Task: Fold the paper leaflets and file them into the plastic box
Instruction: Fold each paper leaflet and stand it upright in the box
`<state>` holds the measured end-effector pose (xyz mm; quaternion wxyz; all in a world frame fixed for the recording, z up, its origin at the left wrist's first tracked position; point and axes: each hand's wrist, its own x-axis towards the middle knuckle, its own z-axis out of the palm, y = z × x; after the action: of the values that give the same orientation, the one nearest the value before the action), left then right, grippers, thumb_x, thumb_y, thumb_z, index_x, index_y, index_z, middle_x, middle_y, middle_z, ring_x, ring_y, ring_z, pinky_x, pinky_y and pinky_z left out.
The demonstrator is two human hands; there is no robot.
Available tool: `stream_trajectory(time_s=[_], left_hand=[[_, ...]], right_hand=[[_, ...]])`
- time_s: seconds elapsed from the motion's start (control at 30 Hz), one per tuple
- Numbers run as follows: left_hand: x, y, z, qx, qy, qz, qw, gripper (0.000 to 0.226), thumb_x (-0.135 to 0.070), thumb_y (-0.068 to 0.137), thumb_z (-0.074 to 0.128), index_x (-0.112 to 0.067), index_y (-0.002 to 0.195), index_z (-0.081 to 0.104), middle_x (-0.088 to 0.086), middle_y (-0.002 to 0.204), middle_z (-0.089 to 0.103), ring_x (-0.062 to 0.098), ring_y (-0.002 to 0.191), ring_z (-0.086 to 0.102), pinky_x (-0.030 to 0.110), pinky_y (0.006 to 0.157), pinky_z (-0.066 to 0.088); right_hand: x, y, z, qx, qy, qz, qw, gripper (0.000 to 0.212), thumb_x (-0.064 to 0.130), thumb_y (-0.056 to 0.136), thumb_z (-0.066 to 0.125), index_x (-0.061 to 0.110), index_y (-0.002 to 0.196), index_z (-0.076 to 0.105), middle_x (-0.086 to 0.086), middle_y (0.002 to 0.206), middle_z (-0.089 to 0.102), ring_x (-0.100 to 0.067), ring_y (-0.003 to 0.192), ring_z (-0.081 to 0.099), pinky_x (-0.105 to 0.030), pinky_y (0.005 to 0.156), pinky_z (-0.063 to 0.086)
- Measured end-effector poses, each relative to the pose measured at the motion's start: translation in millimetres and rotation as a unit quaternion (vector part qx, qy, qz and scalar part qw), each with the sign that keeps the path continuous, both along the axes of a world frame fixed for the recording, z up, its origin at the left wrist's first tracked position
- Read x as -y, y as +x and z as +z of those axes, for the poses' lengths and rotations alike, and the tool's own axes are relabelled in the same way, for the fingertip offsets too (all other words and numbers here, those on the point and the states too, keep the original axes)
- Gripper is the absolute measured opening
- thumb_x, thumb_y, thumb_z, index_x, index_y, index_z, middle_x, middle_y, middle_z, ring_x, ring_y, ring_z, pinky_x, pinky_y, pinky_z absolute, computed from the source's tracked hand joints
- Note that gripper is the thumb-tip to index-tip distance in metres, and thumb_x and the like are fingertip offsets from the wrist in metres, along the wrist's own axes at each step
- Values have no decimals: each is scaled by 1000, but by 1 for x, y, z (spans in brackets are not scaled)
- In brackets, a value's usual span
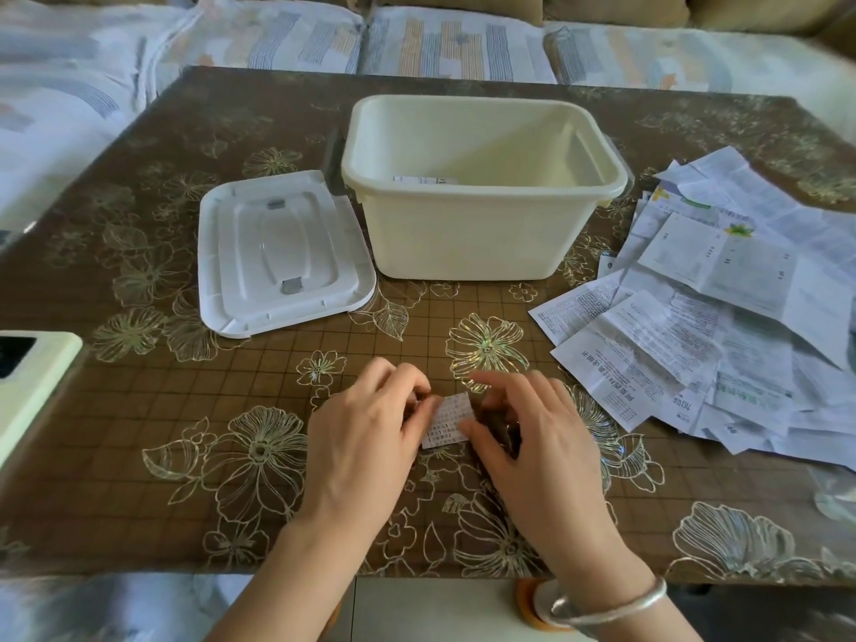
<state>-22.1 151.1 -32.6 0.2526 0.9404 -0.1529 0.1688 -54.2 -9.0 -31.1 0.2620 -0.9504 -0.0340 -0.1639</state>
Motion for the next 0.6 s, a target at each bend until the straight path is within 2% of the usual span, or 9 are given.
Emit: stream_trajectory(time_s=[0.1,0.17,0.23,0.3,0.4,0.47,0.53,0.6], left_hand=[[0,1,-1,-13,8,11,1000,18,-35,82,71,-20,90,66,-9,83,59,1,49,40,7,42,23],[0,2,-1,-19,12,10,1000,17,-33,81,72,-21,90,65,-11,83,58,-1,49,37,5,43,19],[1,3,0,-28,7,2,1000,15,-31,80,75,-23,88,65,-15,81,58,-3,47,34,5,44,18],[-1,4,0,-45,-11,2,999,12,-31,81,74,-26,86,65,-18,78,56,-6,45,34,6,42,19],[-4,10,2,-82,-63,4,995,6,-33,86,66,-27,86,68,-22,73,57,-3,53,51,9,44,34],[-5,18,14,-126,-159,-18,979,20,-40,91,55,-28,90,70,-22,72,64,3,58,58,15,45,41],[-6,29,37,-152,-248,-47,956,31,-49,89,47,-29,93,70,-29,71,64,4,61,61,15,48,44],[-6,42,62,-144,-258,-89,951,27,-49,82,55,-32,95,72,-29,78,67,5,67,63,12,54,45]], right_hand=[[1,3,6,-4,-32,48,998,25,30,83,69,33,107,62,15,109,54,-7,96,51,-22,57,49],[8,9,8,-4,-59,128,990,16,32,86,65,34,102,66,18,113,56,-8,102,51,-25,65,51],[17,15,10,-18,-76,197,977,20,41,88,60,34,106,67,20,116,58,-8,108,51,-27,77,51],[24,22,13,-23,-100,239,966,26,45,89,58,33,110,67,20,115,60,-7,108,52,-26,82,50],[24,31,19,12,-166,283,945,20,34,97,52,22,102,66,11,94,66,-11,91,59,-28,70,52],[23,39,25,38,-181,281,942,20,25,99,47,17,93,64,7,77,63,-12,72,57,-29,55,50],[25,53,40,52,-143,249,957,23,27,98,46,17,89,65,9,72,62,-9,64,55,-28,46,48],[29,71,62,74,-75,210,972,22,30,96,47,19,91,67,12,71,63,-3,58,53,-27,45,47]])
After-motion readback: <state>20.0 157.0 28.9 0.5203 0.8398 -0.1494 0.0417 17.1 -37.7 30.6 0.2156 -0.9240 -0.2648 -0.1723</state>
